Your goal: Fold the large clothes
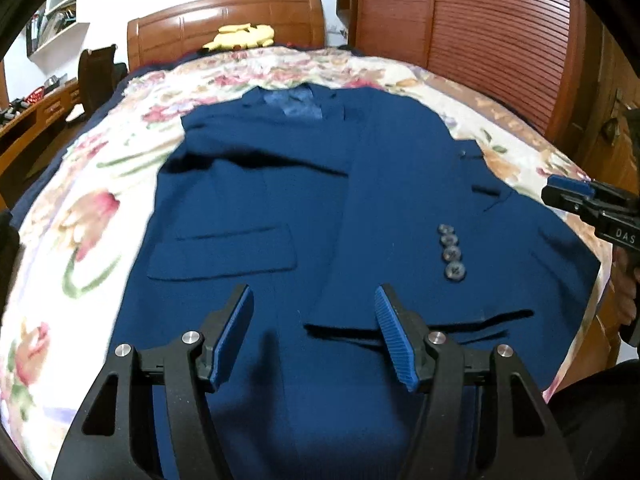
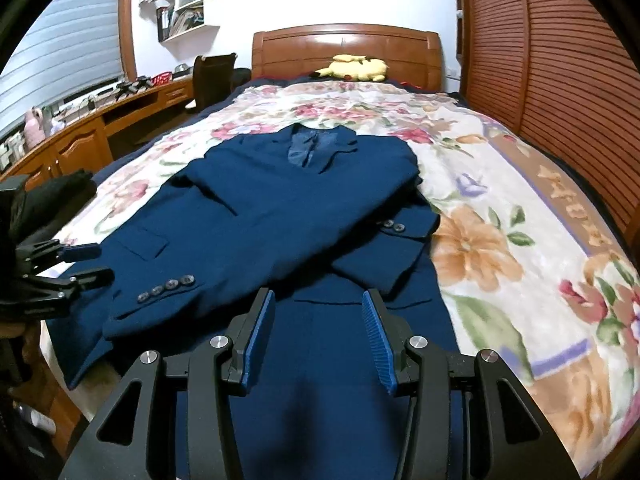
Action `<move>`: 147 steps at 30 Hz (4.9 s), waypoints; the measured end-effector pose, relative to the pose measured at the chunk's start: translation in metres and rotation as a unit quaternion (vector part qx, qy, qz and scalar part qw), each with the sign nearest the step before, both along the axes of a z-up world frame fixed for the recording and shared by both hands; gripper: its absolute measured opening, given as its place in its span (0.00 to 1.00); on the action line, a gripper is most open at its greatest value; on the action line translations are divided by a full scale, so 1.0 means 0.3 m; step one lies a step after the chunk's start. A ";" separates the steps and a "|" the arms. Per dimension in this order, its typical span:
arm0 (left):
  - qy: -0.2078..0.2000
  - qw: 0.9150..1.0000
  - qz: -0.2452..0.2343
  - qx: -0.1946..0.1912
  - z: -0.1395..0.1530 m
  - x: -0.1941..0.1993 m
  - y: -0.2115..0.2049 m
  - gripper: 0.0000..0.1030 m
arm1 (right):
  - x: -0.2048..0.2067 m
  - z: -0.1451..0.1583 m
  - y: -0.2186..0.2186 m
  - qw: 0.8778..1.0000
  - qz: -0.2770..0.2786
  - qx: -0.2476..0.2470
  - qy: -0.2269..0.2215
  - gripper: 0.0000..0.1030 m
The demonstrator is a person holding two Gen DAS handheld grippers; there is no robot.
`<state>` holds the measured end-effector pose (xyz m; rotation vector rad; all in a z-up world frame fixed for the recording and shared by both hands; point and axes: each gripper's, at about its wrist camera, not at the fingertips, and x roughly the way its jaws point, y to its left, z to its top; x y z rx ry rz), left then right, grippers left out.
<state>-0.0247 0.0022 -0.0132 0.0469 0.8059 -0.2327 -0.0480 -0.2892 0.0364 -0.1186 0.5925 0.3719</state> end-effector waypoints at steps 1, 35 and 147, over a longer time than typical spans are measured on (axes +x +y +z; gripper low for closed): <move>0.005 1.000 -0.003 -0.001 -0.008 -0.002 -0.004 0.62 | 0.007 -0.006 0.003 1.000 0.000 -0.005 0.002 0.46; -0.063 0.996 0.054 -0.019 0.177 -0.025 0.207 0.71 | 0.032 -0.025 0.001 0.999 -0.008 -0.031 0.013 0.46; -0.269 0.961 -0.019 -0.057 0.722 -0.504 0.204 0.03 | -0.448 0.438 -0.330 0.984 0.057 0.041 -0.163 0.04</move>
